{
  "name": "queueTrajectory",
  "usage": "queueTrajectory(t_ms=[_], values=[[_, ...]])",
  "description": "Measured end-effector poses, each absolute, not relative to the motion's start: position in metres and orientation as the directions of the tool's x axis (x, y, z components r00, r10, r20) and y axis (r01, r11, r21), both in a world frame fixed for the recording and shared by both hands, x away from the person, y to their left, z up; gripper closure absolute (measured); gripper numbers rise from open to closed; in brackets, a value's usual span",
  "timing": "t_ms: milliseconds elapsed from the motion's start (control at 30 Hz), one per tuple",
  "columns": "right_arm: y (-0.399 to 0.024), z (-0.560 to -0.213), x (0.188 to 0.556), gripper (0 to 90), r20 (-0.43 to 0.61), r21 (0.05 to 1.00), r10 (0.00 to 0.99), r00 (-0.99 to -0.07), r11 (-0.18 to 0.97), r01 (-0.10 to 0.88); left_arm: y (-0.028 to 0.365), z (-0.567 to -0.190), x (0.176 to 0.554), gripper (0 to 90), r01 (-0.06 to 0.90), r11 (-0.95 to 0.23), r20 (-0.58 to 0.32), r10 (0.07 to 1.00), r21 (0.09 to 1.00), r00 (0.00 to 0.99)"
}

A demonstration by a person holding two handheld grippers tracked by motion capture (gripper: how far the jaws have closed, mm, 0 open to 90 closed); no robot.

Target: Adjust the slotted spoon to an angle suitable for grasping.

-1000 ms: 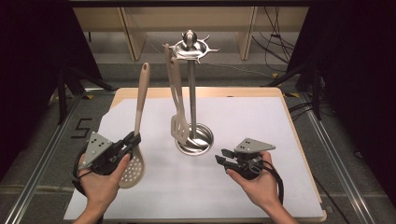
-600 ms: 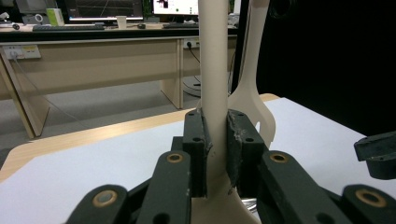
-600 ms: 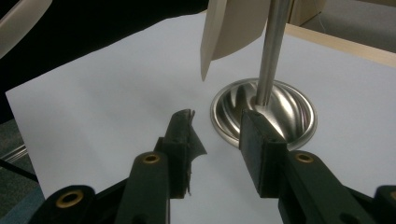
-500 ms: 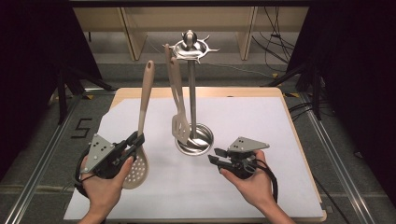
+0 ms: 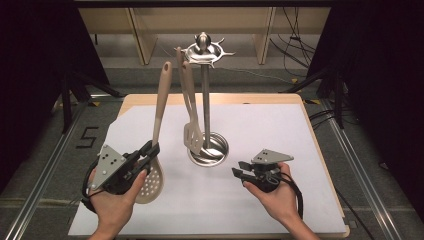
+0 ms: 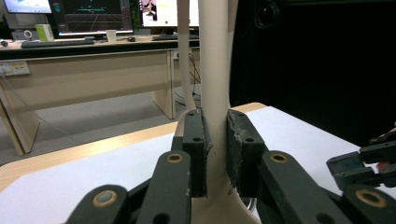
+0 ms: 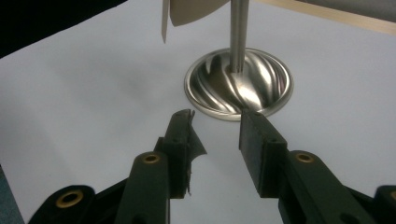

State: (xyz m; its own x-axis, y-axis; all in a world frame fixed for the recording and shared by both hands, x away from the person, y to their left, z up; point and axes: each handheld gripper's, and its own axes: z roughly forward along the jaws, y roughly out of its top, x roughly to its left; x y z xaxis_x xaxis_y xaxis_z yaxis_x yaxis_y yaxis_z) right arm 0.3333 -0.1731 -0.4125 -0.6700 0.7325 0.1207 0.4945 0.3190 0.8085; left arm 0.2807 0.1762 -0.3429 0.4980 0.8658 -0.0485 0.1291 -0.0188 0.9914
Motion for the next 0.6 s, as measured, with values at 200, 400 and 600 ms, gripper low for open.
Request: queueTrajectory(t_ms=[200,400,600], values=[[-0.177,-0.417,0.337,64.9,0.110,0.817,0.724,-0.681,0.325,0.477,0.168,-0.339,0.279,78.3,0.118,-0.032,-0.034,0.854,0.993,0.520],[-0.178,-0.417,0.336,64.9,0.110,0.807,0.740,-0.664,0.323,0.494,0.160,-0.337,0.278,78.3,0.115,-0.040,-0.028,0.843,0.993,0.537],[-0.180,-0.418,0.337,64.9,0.110,0.811,0.746,-0.657,0.315,0.493,0.154,-0.335,0.278,78.3,0.109,-0.046,-0.021,0.836,0.993,0.549]])
